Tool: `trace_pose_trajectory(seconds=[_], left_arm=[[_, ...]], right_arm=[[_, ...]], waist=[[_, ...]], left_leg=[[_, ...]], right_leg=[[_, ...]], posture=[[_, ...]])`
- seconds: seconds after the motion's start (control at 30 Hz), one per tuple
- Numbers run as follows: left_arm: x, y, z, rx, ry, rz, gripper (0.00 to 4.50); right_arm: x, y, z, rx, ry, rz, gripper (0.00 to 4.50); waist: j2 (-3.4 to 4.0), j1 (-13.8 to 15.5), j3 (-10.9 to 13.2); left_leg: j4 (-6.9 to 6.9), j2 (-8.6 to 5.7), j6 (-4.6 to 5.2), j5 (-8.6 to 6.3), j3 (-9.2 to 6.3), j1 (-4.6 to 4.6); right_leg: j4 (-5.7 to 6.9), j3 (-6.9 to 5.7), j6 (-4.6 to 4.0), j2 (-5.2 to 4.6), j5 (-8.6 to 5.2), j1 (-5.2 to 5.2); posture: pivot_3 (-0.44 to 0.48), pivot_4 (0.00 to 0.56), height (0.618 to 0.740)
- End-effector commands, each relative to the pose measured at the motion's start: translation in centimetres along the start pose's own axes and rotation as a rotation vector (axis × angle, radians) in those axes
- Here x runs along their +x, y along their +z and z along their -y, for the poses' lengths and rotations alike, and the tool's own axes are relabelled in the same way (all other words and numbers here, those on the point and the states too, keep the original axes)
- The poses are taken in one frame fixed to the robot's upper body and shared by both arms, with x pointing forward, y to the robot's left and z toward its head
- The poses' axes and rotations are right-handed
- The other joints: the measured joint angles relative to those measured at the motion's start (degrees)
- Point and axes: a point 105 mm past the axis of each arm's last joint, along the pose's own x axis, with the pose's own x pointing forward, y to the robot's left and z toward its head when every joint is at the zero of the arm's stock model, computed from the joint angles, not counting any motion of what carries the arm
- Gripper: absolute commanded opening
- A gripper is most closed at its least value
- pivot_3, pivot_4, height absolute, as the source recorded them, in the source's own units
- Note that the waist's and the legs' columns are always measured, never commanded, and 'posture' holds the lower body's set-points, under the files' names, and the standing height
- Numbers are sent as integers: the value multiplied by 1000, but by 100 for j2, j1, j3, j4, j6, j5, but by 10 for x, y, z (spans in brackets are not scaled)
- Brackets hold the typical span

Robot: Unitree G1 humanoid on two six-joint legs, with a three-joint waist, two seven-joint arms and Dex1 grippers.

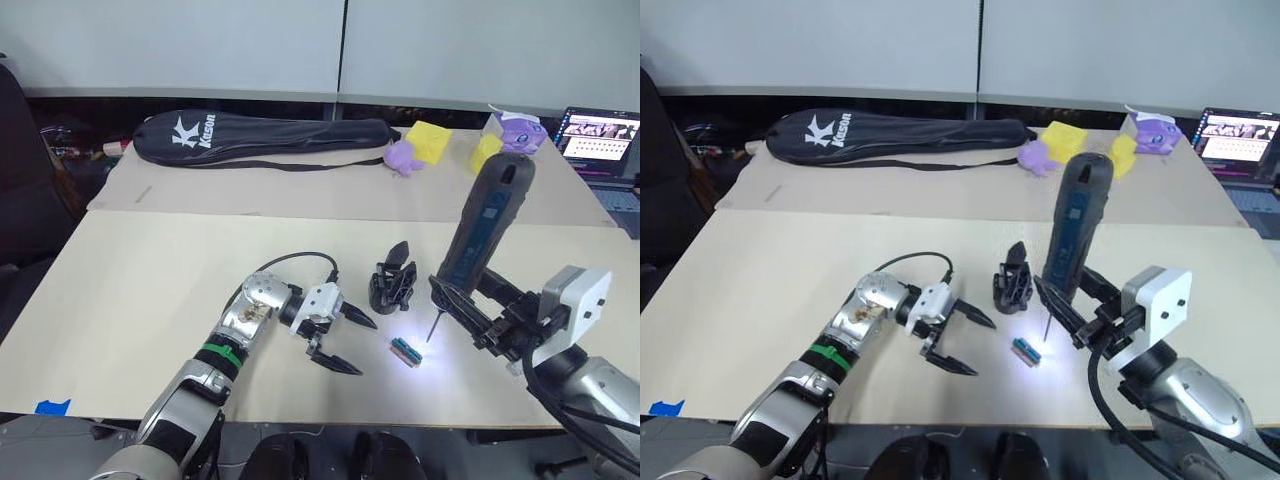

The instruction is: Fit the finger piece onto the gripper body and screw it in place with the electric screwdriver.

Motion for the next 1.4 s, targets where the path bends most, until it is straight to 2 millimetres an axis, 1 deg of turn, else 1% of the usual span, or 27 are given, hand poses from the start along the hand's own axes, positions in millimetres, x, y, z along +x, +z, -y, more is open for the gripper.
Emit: trace_pose_trajectory(seconds=[0.03,0.13,0.3,0.57,0.77,1.03,1.4], left_arm=[[9,6,-9,26,11,3,4500],[14,5,-13,24,15,4,4500],[16,4,-17,25,23,-1,4500],[17,2,-17,5,9,-11,4500],[15,2,-20,17,18,-20,4500],[18,3,-22,25,16,-20,4500],[18,5,-24,36,19,-18,4500]], right_arm=[[0,17,-13,-43,30,106,1897],[3,18,-17,-38,43,126,1897],[6,20,-15,-44,46,143,1897],[8,8,-18,-32,64,119,1897],[10,13,-21,-42,75,144,1897],[12,9,-20,-34,75,136,1897],[11,11,-21,-50,82,134,1897]], waist=[[3,-3,2],[4,-1,2],[5,1,3],[5,15,3],[5,5,3],[5,10,3],[5,9,3]], left_leg=[[0,0,-2,1,0,0],[1,0,-3,2,3,4],[0,1,-3,2,2,5],[0,1,-1,1,1,3],[1,1,-1,1,0,3],[1,1,-1,1,0,3],[1,0,-1,1,1,3]], right_leg=[[0,-1,0,2,0,0],[2,2,0,2,0,3],[1,6,-1,0,0,0],[0,4,-2,-1,0,0],[1,5,-2,-1,0,-1],[1,5,-3,-1,1,-1],[1,4,-3,-1,1,-1]], posture=[[0,150,740],[0,150,740],[0,150,740],[0,150,740],[0,150,740],[0,150,740],[0,150,740]])
